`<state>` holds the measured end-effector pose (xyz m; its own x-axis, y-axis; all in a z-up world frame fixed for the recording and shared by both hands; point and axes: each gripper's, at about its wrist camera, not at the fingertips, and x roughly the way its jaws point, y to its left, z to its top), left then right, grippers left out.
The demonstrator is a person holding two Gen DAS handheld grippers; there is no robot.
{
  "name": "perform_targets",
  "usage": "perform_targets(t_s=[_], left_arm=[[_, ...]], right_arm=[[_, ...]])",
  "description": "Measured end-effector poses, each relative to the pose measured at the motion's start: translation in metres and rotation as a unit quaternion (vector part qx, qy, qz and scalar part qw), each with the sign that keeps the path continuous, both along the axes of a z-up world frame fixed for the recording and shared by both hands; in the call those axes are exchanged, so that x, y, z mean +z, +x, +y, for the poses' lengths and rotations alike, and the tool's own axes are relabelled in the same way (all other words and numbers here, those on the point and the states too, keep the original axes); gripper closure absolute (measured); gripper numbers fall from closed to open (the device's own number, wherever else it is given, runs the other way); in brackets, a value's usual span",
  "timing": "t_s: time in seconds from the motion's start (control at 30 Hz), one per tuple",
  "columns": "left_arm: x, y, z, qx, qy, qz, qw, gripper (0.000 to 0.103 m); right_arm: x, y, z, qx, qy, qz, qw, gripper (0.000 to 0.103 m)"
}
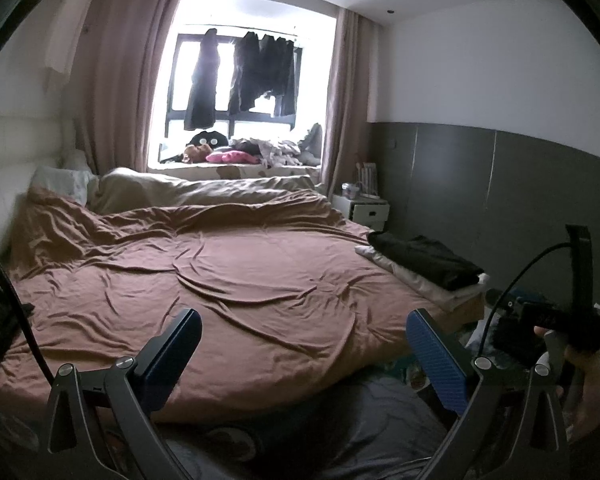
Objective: Fold large clothes
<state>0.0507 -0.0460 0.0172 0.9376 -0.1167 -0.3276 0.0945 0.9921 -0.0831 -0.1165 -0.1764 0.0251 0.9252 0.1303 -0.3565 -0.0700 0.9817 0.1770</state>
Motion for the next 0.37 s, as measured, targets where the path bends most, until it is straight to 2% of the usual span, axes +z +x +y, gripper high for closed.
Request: perform_targets(t_s=[0.37], left_arm=[[-0.0011,-0.0026,0.0042,0.000,0.002,-0.006,1.0000,0.000]], right_arm=[[-0.0001,-0.0028,-0.0011,0.000,-0.002,-0.003,1.000,0.000]])
